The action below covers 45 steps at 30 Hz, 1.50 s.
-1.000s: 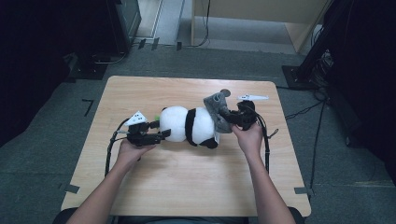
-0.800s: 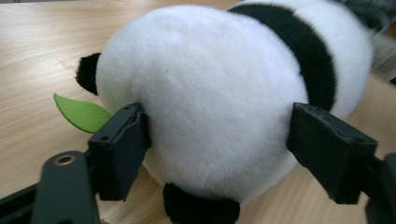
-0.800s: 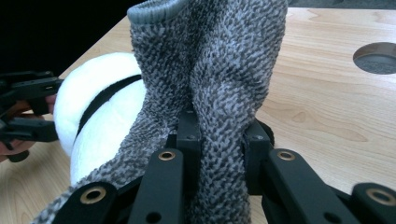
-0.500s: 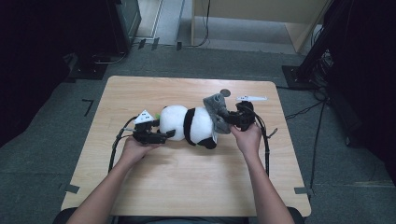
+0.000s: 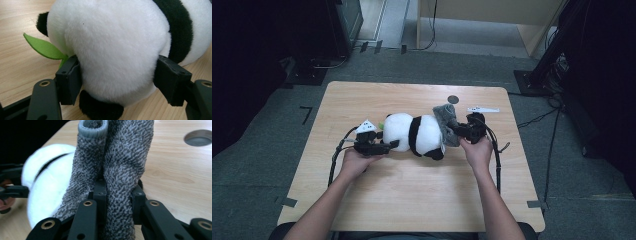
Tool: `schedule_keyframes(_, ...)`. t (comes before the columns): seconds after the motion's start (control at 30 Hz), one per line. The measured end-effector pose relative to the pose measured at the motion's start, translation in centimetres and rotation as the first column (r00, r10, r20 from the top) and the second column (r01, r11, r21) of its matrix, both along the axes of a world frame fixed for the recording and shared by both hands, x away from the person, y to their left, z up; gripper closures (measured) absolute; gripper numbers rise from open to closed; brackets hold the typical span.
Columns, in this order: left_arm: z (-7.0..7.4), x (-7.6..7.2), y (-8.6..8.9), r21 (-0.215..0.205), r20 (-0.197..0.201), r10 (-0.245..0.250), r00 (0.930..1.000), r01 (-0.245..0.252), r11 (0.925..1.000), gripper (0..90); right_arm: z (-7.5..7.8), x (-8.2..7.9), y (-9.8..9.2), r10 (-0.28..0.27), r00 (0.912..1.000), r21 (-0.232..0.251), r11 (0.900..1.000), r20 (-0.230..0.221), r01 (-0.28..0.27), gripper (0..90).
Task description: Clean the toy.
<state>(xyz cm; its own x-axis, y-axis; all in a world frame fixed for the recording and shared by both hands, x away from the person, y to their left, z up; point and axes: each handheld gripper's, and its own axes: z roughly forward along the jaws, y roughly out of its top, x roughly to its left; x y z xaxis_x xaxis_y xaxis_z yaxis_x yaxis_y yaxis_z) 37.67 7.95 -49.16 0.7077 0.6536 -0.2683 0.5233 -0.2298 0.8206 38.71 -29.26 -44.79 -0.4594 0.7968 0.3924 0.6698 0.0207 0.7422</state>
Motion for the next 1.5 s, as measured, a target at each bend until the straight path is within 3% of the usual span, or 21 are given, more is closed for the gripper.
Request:
schedule_keyframes(0.17,0.0,0.0,0.1,-0.003,-0.005,0.001,1.0,-0.001,1.0,28.2,-1.4,-0.4,-0.5,-0.048,0.9983,0.036,0.998,-0.033,0.049,75.6)
schedule_keyframes(0.33,-0.1,0.1,0.1,-0.005,-0.005,0.0,1.0,0.0,1.0,28.0,-2.2,-0.5,-0.4,-0.061,0.9962,0.037,0.997,-0.062,0.063,76.0)
schedule_keyframes(0.7,-0.1,0.2,0.2,-0.008,-0.015,-0.002,0.9999,0.002,1.0,27.7,-3.7,-0.1,0.4,-0.058,0.9905,-0.041,0.998,-0.124,0.054,76.3)
schedule_keyframes(0.9,-0.1,0.2,0.2,-0.009,-0.014,-0.003,0.9999,0.003,1.0,27.4,-4.8,0.4,0.8,-0.038,0.9835,-0.067,0.997,-0.177,0.026,75.8)
schedule_keyframes(1.07,-0.1,0.1,0.2,0.0,-0.009,-0.005,0.9999,0.005,1.0,27.1,-5.6,1.0,0.5,-0.011,0.9656,-0.102,0.995,-0.26,-0.016,74.2)
schedule_keyframes(1.17,-0.1,0.1,0.3,0.002,-0.017,-0.01,0.9998,0.01,0.9999,26.9,-4.9,1.1,0.0,-0.024,0.9669,-0.11,0.994,-0.254,-0.004,74.3)
schedule_keyframes(1.27,-0.1,0.1,0.3,0.007,-0.016,-0.013,0.9998,0.014,0.9999,26.7,-3.9,0.9,-0.9,-0.052,0.9736,-0.118,0.993,-0.222,0.026,74.7)
schedule_keyframes(1.5,-0.2,0.1,0.2,0.01,-0.015,-0.014,0.9998,0.014,0.9998,26.5,-0.4,0.0,-2.5,-0.08,0.9922,-0.069,0.995,-0.096,0.074,74.5)
